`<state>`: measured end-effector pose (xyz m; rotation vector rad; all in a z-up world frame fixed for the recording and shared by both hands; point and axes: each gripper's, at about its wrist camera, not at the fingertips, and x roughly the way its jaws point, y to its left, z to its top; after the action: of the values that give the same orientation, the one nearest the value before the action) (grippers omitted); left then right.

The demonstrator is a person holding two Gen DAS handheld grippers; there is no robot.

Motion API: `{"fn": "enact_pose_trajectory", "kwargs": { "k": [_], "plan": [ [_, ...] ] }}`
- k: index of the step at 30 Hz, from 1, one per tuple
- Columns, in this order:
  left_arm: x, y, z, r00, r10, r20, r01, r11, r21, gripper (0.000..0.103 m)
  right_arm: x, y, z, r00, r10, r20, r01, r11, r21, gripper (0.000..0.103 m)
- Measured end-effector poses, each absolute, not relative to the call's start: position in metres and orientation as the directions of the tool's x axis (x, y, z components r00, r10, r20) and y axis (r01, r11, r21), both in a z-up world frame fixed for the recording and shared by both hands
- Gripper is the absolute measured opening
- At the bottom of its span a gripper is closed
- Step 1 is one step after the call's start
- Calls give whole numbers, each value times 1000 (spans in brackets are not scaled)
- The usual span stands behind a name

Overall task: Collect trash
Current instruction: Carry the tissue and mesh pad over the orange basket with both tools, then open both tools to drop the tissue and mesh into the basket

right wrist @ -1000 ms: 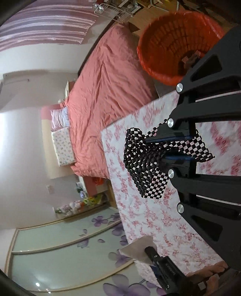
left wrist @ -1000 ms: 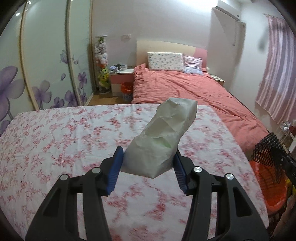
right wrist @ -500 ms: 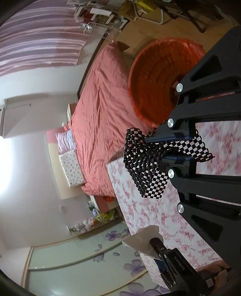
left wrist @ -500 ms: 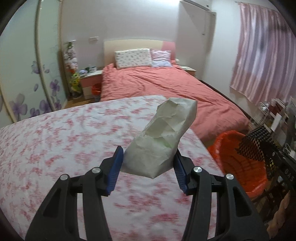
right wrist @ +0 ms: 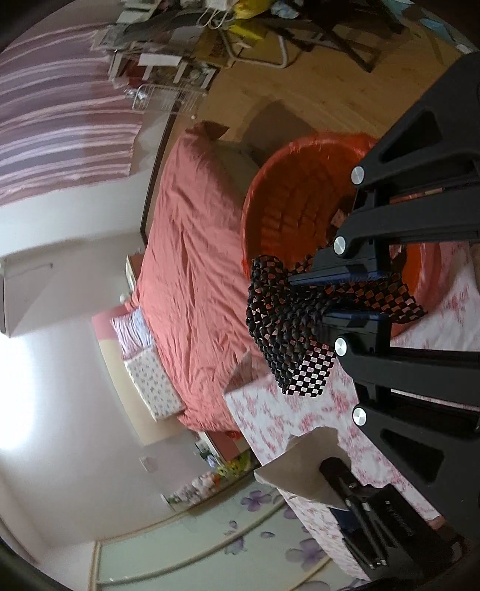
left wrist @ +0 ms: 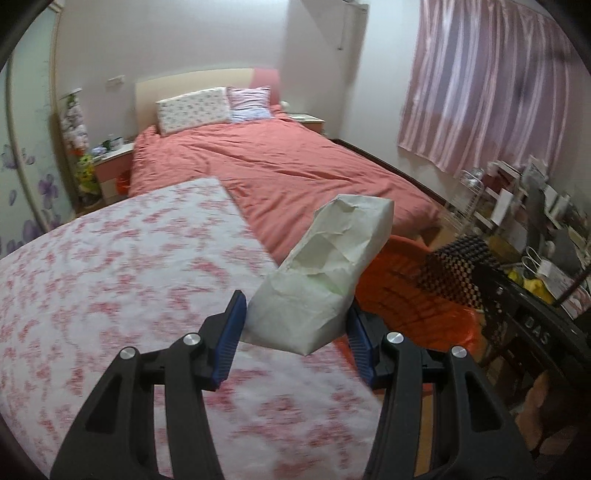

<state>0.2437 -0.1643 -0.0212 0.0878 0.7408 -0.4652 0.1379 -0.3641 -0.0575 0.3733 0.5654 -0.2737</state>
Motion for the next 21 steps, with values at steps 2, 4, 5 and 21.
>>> {"fn": "enact_pose_trajectory", "kwargs": {
  "k": [2, 4, 5, 21],
  "plan": [
    [243, -178, -25, 626, -393, -673, 458, 884, -91, 52, 138, -373, -61, 805, -162, -571, 373, 886, 275, 12],
    [243, -192, -30, 609, -411, -679, 479, 872, -98, 52, 138, -382, -65, 799, -170, -576, 393, 874, 286, 12],
    [243, -198, -32, 601, -417, -681, 487, 867, -101, 52, 139, -388, -67, 795, -174, -581, 404, 867, 293, 12],
    [268, -245, -77, 495, -422, -759, 525, 842, -126, 69, 149, -420, -101, 744, -152, -651, 447, 837, 316, 53]
  ]
}}
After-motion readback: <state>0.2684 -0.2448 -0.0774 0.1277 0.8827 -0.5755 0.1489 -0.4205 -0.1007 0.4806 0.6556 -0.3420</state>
